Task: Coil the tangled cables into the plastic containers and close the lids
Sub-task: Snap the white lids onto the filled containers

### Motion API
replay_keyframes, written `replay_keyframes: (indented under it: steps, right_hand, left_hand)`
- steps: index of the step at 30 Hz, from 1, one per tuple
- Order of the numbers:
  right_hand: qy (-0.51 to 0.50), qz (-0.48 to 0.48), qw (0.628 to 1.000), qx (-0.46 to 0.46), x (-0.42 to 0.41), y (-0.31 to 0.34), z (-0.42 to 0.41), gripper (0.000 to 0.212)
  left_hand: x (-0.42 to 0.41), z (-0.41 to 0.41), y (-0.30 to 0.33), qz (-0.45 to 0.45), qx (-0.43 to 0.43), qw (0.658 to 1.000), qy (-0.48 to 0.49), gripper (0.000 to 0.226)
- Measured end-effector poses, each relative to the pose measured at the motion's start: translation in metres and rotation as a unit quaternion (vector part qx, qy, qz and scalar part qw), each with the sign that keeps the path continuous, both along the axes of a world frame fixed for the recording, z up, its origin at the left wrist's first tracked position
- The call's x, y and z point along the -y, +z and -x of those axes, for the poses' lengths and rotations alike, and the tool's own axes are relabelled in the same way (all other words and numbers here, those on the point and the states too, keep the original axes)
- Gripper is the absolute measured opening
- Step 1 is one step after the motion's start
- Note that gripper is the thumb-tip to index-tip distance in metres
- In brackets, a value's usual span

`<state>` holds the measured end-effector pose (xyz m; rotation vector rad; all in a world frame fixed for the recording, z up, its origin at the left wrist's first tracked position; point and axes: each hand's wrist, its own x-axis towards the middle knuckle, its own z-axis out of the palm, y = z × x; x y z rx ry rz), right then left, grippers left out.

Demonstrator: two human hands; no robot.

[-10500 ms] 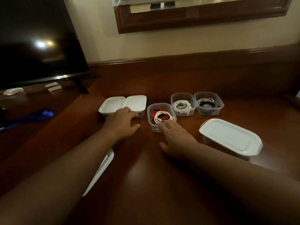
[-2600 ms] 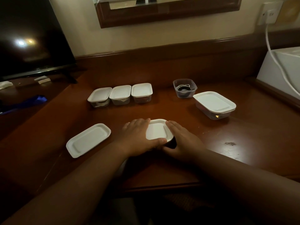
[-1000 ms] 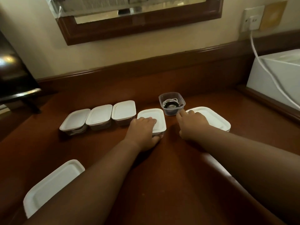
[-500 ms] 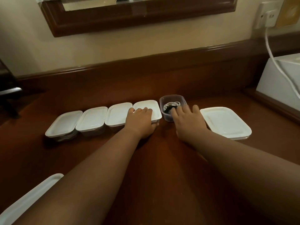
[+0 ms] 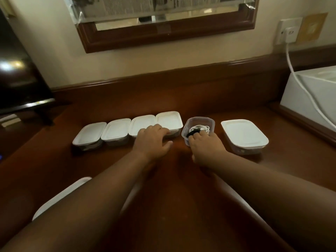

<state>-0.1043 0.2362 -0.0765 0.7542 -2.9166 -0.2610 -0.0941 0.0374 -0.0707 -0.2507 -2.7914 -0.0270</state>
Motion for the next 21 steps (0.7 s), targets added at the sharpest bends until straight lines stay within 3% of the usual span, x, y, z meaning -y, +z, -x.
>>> replay_keyframes:
  steps: [2,6,13,18,21]
  right_hand:
    - [0.017,0.022,0.999,0.026,0.002,0.003,-0.016,0.052]
    - [0.067,0.05,0.995,0.052,0.006,0.005,-0.059,0.055]
    - [0.142,0.118,0.976,0.115,0.011,0.006,-0.121,0.058]
    - [0.079,0.174,0.962,0.195,0.007,0.005,-0.146,0.096]
    - [0.056,0.231,0.946,0.22,0.008,0.004,-0.154,0.091]
  left_hand:
    - [0.018,-0.036,-0.003,-0.024,-0.035,0.999,0.004,0.039]
    - [0.062,-0.105,-0.01,-0.015,0.027,0.996,0.084,0.025]
    - [0.124,-0.19,-0.015,-0.038,0.062,0.973,0.217,0.026]
    - [0.134,-0.214,-0.018,-0.009,0.116,0.961,0.25,0.037]
    - [0.133,-0.218,-0.015,0.015,0.158,0.955,0.253,0.033]
